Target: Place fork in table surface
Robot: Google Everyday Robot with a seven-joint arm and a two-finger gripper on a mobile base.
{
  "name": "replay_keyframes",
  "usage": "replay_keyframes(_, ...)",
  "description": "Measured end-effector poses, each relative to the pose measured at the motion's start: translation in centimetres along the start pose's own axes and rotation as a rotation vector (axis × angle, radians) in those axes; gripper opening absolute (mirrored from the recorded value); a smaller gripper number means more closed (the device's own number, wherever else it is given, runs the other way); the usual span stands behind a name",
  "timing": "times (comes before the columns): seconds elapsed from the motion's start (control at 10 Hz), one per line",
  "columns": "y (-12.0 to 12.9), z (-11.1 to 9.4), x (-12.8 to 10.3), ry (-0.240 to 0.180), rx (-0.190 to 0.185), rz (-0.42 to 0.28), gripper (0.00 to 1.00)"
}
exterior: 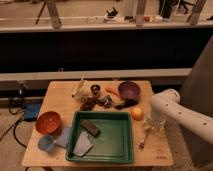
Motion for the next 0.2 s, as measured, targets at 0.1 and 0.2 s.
replay_keyframes(0.1,-0.25,-0.38,0.01,-0.006,0.009,0.003,0.8)
replay_keyframes(0.2,0.1,-1.15,0.22,-0.02,0.009,-0.013,0.79)
